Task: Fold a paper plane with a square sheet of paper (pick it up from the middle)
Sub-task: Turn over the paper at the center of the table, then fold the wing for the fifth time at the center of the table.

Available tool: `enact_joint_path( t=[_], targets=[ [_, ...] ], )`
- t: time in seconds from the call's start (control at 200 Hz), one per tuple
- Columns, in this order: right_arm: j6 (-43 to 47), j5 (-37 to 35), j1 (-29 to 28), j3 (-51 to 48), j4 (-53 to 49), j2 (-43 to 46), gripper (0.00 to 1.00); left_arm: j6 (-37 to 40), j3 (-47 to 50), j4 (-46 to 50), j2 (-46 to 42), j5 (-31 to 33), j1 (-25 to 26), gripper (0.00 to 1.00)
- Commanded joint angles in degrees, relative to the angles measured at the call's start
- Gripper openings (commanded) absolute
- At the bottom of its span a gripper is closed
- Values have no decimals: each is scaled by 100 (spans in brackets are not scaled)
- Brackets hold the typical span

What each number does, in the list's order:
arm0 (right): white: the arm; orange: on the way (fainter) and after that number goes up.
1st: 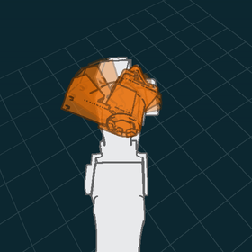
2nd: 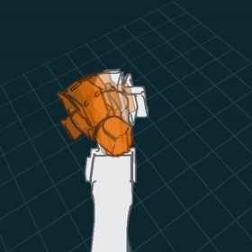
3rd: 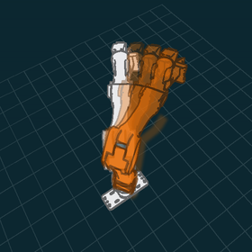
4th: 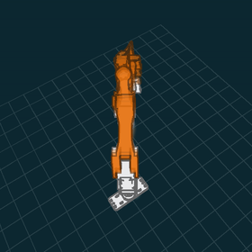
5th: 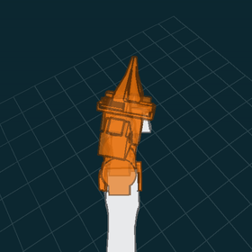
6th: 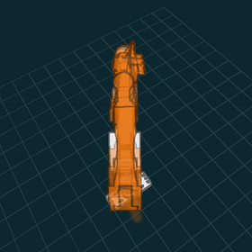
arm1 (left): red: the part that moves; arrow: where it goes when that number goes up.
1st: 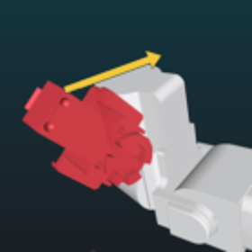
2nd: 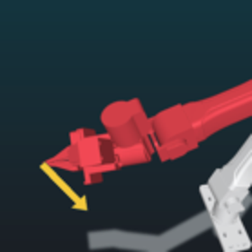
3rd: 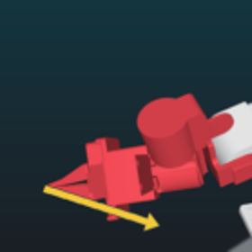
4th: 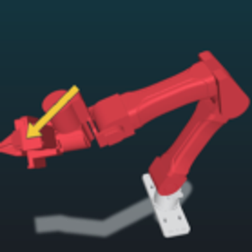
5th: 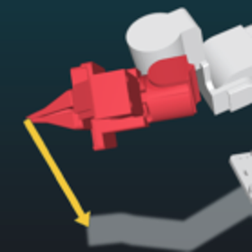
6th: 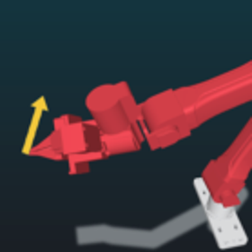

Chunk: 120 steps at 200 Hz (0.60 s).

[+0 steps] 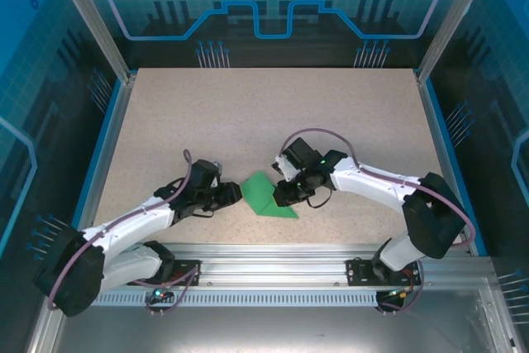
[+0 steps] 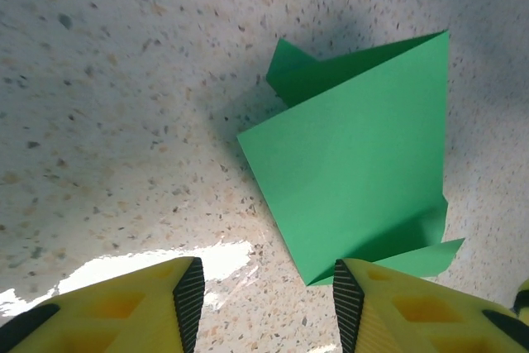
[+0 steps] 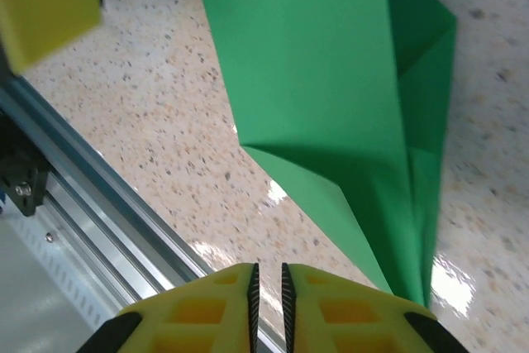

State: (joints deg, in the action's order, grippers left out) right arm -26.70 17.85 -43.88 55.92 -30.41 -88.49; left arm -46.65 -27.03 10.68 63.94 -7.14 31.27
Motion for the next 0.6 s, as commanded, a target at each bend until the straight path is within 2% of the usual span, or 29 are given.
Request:
enact_joint_path(
  t=[0.0,0.28,0.45,0.595],
  targets=[
    [58,251,33,43,334,-369,16,-89,-317,-146,238,-296,149,49],
    [-64,4,421,-115,574,-694,14,-120,-584,-63,765,-231,459,51],
    [-105,347,643,-368,912,-876,14,-202,-587,-141,896,-231,539,55],
    [-244,175,703,-483,1036,-1003,14,-221,-637,-99,958,-209,600,58]
  ],
)
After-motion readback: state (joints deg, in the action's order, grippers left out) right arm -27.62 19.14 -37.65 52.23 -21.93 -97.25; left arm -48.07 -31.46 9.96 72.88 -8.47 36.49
